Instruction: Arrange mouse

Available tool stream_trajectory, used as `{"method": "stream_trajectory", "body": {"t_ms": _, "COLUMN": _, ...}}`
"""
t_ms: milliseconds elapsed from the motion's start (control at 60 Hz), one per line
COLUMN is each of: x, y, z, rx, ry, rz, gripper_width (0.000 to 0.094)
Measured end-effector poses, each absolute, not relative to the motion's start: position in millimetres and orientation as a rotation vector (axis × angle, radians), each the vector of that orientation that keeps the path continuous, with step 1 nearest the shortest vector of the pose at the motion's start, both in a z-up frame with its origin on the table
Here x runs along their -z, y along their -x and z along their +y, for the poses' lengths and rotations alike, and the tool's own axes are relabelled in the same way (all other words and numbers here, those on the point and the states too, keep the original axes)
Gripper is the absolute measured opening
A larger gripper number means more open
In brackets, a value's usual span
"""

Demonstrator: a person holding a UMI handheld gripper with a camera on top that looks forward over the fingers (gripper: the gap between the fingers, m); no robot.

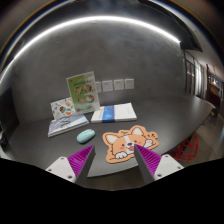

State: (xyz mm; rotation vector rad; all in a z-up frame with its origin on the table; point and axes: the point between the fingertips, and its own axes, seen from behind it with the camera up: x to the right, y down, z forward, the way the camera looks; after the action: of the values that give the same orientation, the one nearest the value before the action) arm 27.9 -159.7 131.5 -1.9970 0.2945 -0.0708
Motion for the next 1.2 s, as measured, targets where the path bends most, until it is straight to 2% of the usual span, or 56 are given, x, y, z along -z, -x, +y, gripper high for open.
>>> {"method": "stream_trajectory", "body": {"t_ms": 167, "x": -115.8, "y": 7.1, "z": -124.1, "rx": -0.034, "ry": 2.012, "rz": 0.204, "gripper_width": 0.0831}}
{"method": "stream_trajectory", "body": {"t_ms": 400, "x": -45.9, "y": 82.9, "z": -35.7, "rx": -0.254, "ry": 2.110, "rz": -0.003, "gripper_width": 0.0834}}
{"method": "stream_trajectory", "body": {"t_ms": 583, "x": -0.6, "y": 106.4, "z": 17.9, "rx": -0.289, "ry": 2.206, "rz": -0.028, "gripper_width": 0.0836}}
{"method": "stream_trajectory", "body": {"t_ms": 950, "x": 13.2, "y": 109.6, "z": 107.0, "rx": -0.037, "ry": 2.253, "rz": 0.015, "gripper_width": 0.0825}}
{"method": "stream_trajectory", "body": {"t_ms": 967, "x": 14.3, "y": 110.0, "z": 110.1, "rx": -0.020, "ry": 2.252, "rz": 0.009, "gripper_width": 0.0865}}
{"method": "stream_trajectory", "body": {"t_ms": 1067, "x": 14.3, "y": 114.4, "z": 119.5, "rx": -0.011, "ry": 2.242, "rz": 0.035, "gripper_width": 0.0547}}
{"method": "stream_trajectory", "body": {"t_ms": 1200, "x": 13.8, "y": 114.1, "z": 117.0, "rx": 0.019, "ry": 2.224, "rz": 0.026, "gripper_width": 0.0497}}
